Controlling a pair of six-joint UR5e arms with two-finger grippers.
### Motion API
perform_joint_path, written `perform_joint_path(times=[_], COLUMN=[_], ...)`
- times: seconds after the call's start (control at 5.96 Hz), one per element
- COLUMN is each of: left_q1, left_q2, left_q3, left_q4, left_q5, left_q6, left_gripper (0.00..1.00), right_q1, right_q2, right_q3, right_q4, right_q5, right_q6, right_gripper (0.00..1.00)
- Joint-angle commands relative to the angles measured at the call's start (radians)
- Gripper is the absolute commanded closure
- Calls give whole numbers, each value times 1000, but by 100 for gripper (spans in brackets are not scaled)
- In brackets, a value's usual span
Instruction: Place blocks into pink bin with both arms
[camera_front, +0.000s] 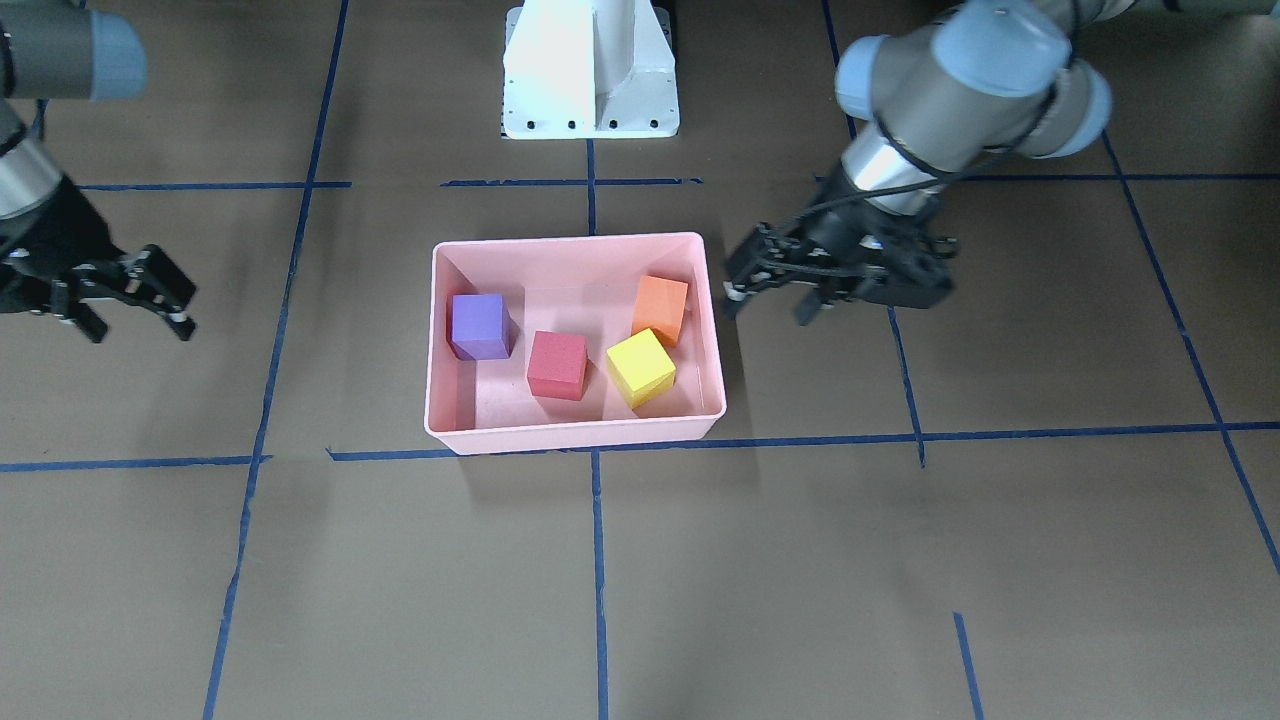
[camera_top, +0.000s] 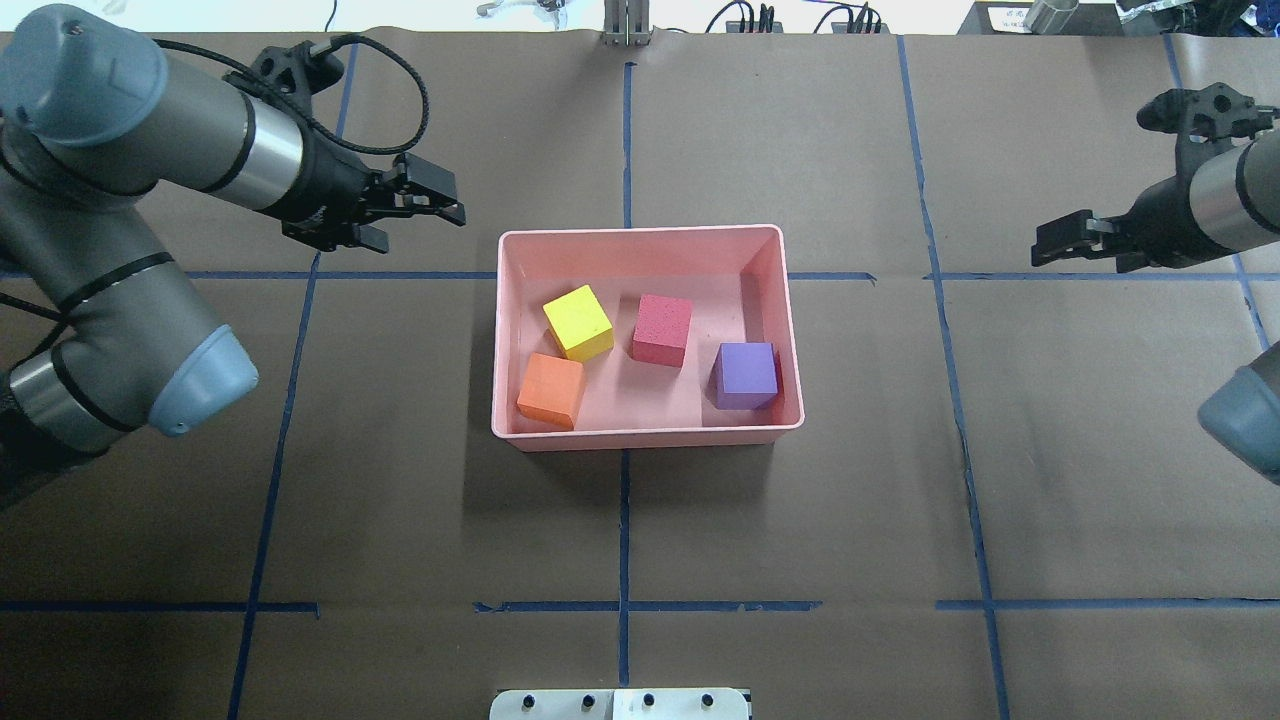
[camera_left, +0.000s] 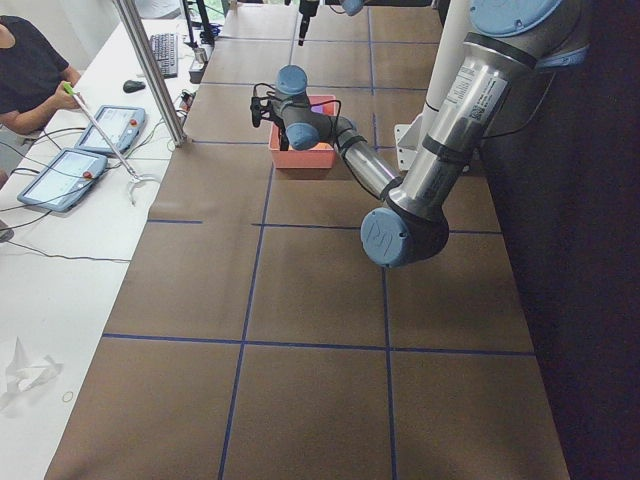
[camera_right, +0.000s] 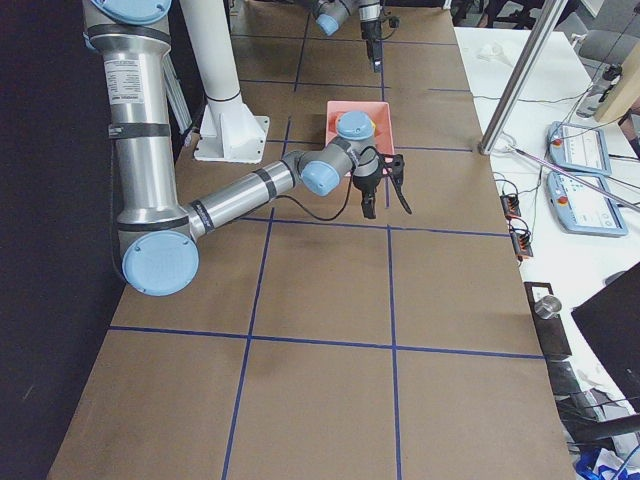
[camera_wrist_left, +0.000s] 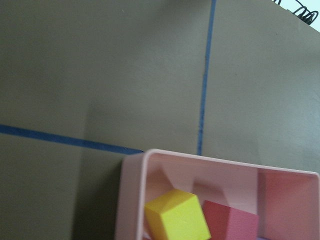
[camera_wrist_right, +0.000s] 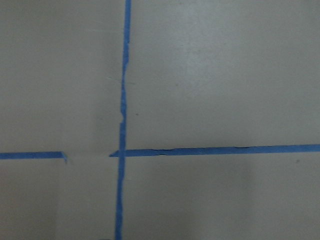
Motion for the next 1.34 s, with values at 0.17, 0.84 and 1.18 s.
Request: perform_joint_path(times=[0.17, 0.84, 1.18], left_q1=[-180, -483, -535], left_q2=[273, 387, 361], left_q3=[-1, 23, 23], left_q4=[4, 335, 479], left_q5=[-12, -139, -144], left_q6=[544, 1165, 1245], left_gripper=[0, 0, 0], right_q1=[220, 475, 490], right_q2=[-120, -147, -168], right_q3=[-92, -296, -299], right_q4=[-63, -63, -61], right_q5=[162, 320, 305], right_q6=[-386, -752, -754], right_gripper=[0, 0, 0])
